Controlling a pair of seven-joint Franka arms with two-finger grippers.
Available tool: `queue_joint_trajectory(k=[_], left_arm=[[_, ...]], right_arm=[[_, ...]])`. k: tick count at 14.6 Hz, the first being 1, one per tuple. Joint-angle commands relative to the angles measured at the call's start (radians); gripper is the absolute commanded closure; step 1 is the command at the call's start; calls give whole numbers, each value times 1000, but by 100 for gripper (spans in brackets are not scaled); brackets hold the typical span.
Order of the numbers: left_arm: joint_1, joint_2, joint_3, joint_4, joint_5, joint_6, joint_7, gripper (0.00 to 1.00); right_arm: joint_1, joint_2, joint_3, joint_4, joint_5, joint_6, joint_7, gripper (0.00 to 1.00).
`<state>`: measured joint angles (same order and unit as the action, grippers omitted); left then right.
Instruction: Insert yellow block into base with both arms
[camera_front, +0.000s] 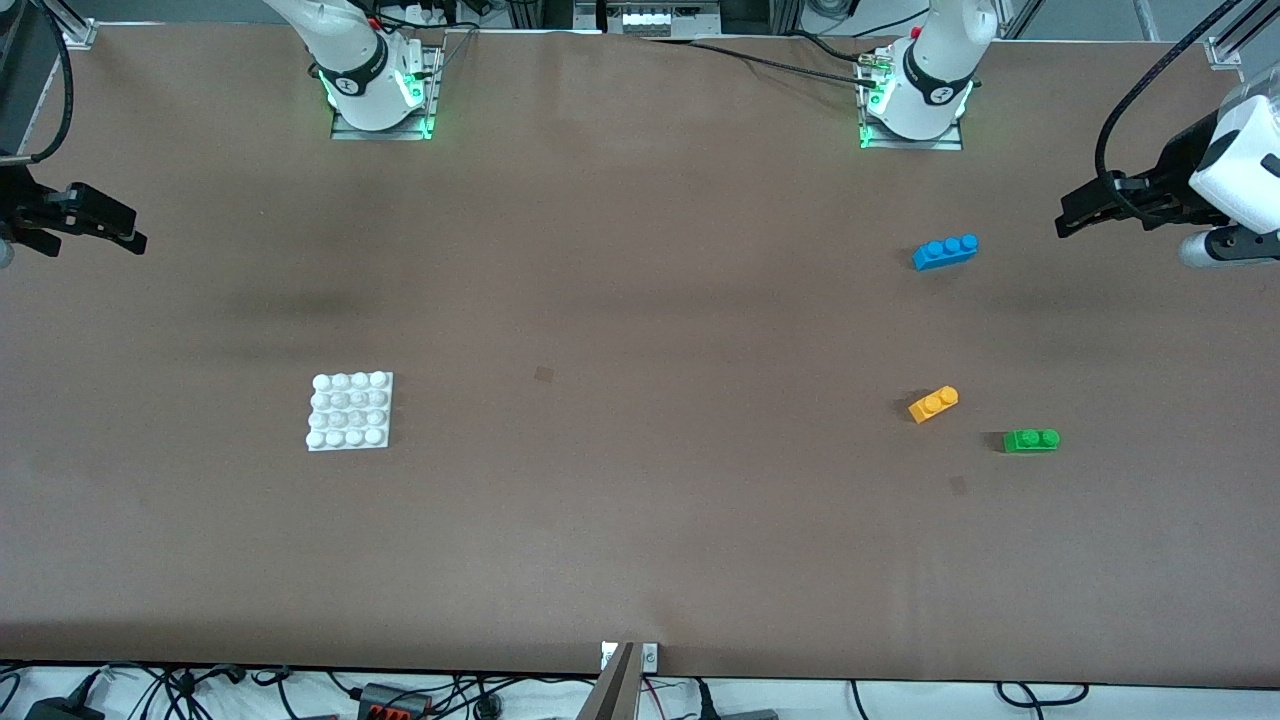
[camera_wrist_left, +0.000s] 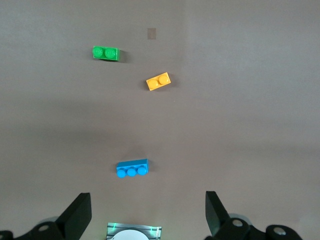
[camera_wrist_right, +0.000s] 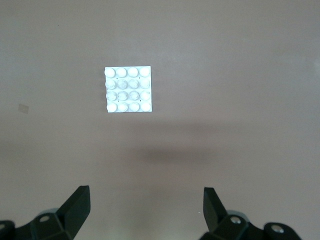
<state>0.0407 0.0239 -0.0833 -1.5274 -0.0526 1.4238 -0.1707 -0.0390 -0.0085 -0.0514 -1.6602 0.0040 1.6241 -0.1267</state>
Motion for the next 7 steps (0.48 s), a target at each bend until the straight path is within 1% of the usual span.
queue_joint_trajectory(k=[1, 3, 7], left_arm=[[7, -9, 0, -16, -18, 10, 7, 0], [10, -9, 0, -14, -18, 6, 7, 0], [16, -7, 5, -14, -18, 6, 37, 0]], right_arm=[[-5, 7, 4, 19, -10, -12, 34, 0], [2, 7, 4, 19, -12, -12, 91, 0], [-1, 9, 5, 20, -10, -12, 96, 0]])
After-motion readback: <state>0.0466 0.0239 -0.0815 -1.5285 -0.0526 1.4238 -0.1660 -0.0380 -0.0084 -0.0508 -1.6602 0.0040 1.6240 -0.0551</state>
